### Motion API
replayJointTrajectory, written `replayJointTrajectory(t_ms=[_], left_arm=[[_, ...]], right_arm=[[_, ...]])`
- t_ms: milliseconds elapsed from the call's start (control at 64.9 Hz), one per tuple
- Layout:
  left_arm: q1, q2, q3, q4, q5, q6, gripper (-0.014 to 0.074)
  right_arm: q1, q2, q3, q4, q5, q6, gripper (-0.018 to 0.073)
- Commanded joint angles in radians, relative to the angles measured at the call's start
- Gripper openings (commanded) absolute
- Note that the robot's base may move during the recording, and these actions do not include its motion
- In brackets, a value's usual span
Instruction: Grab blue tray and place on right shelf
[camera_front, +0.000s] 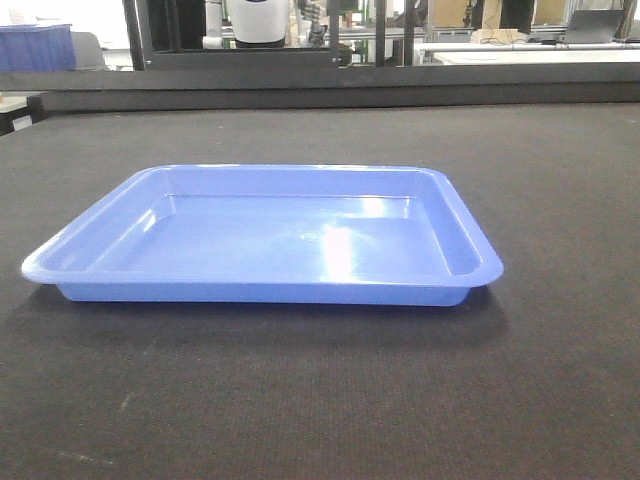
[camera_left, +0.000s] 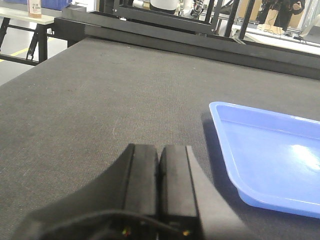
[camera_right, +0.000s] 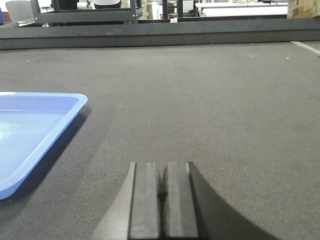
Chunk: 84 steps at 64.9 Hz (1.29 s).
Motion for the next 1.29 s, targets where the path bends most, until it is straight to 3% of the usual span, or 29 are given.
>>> replayJointTrajectory(t_ms=[0,693,863,940,1017,1109,1279], left_arm=[[-0.006,-0.016,0.031,-0.007,-0.082,0.000,-0.0048],[-0.004,-0.016,0.031,-0.009,-0.090,0.000,-0.0048],[-0.002,-0.011,-0.016,-0.009,-0.219,0.000,-0.0048],[-0.002,0.010,-0.118,-0.005,-0.150,0.000,-0.0048],[-0.008,0.053,-0.272,0.007,0.014,0.000,-0.0046],[-0.008,0.123,-0.430,0.007,0.145,0.000,0.0000],[-0.008,0.294,-0.633,0.001,0.214,0.000,0.0344]], right_arm=[[-0.007,-0.020,-0.023,0.003,-0.093,-0.008,0.0058],[-0.007,-0.020,-0.023,0.003,-0.137,-0.008,0.0058],[-0.007,-0.020,-0.103,0.014,-0.190,0.000,0.0058],[-0.007,-0.011,-0.216,0.014,-0.094,0.000,0.0058],[-0.005,0.022,-0.360,0.014,0.009,0.000,0.0064],[0.011,0.085,-0.488,0.014,0.072,0.000,0.0159],[0.065,0.279,-0.631,0.014,0.072,0.000,0.0542]])
